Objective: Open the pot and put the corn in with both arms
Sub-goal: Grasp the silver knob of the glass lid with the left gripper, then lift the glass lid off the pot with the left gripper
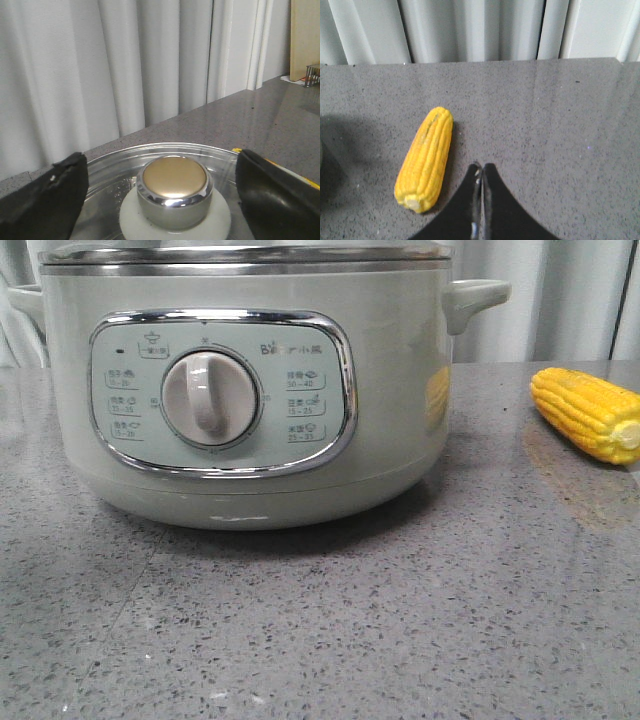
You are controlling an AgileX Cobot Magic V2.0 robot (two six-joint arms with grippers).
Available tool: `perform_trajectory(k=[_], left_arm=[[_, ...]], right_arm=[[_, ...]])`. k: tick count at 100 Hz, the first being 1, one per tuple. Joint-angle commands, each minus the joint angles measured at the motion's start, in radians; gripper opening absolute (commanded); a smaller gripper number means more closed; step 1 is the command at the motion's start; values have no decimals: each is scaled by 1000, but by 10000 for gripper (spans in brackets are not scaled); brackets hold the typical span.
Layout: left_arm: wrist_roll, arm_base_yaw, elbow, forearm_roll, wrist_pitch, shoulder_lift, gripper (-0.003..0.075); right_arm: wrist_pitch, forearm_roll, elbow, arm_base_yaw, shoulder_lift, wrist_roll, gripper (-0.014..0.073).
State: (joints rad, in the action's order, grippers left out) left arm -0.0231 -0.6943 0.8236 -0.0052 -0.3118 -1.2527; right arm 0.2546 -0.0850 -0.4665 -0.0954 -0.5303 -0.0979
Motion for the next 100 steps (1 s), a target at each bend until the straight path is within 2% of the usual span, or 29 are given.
perform_trajectory(k=[1,49,59,71,90,100], left_arm=[[-12,-9,50,-12,-62,-4,579],[-12,-16,104,-13,-137,-138,578],[-12,-13,104,-20,-139,-149,552],[-12,-13,104,-38,-139,-153,430],[-12,-13,104,-38,-139,-153,102],[-12,-13,104,-38,-145,-153,-23]], right_arm=[[-117,1,-36,-5,-11,-6,-64],[-147,1,-36,-5,-11,-6,-64],[-147,1,-36,-5,-11,-6,-64],[-147,1,-36,-5,-11,-6,-64],[-143,1,-36,-5,-11,-6,-64],[-133,1,-36,-5,-11,-6,-64]])
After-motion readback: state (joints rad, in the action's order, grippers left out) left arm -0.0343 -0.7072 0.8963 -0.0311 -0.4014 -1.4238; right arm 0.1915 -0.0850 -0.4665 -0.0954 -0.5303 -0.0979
